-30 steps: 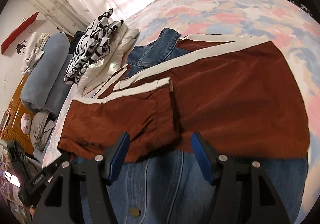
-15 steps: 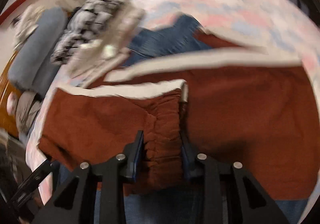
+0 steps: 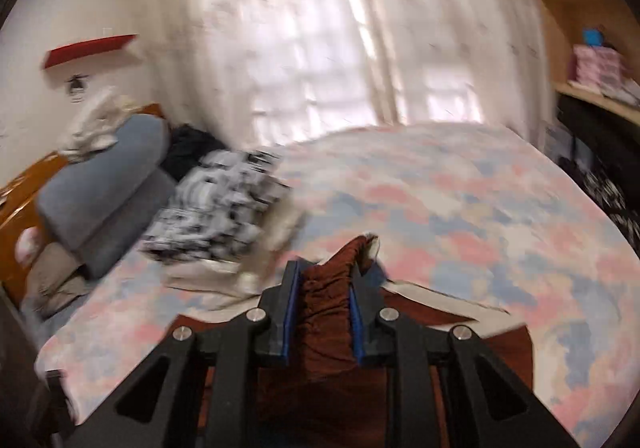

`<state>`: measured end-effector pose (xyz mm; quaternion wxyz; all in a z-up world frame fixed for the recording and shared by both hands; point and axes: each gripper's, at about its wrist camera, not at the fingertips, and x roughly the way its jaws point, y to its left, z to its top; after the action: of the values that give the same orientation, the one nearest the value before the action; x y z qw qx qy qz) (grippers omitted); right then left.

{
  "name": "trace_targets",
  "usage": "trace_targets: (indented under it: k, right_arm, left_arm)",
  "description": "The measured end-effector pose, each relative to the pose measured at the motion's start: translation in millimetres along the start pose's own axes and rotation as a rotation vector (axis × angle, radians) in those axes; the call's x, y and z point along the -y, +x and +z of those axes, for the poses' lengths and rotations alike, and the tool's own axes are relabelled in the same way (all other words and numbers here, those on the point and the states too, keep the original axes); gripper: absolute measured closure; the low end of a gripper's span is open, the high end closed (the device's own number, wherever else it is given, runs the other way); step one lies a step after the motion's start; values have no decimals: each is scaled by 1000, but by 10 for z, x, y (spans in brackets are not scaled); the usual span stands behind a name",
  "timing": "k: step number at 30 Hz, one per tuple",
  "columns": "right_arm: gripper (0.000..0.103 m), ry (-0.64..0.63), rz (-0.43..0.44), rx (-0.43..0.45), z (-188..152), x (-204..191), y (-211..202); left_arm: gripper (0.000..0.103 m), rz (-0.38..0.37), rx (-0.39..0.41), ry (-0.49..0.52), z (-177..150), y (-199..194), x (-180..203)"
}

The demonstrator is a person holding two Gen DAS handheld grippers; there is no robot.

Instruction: Fold large clothes

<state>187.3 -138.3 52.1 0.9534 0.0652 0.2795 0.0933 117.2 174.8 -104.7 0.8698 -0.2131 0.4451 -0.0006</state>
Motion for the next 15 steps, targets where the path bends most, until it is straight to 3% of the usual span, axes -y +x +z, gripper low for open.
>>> trace_targets:
  k: [3,5,9,12,15]
  right_arm:
    - [82,15,-97,-71,-258,267,309]
    - [83,23,-166,-163,-494,486,597]
    - [83,76,-207,-286,-922,815,834]
    - [83,89,-205,-301,-1088,929,821]
    - [83,95,-193,-256,-1099,920,634]
  left_arm:
    - [20,-29,-27,0,-9,25,-3]
    - [20,-56,-48,13,-16,22,30]
    - [20,-84,-75,53,-13,-53,75]
    - [20,-105,-78,68,60,-158,44]
    - [20,-93,-23,66,229,-288,-31]
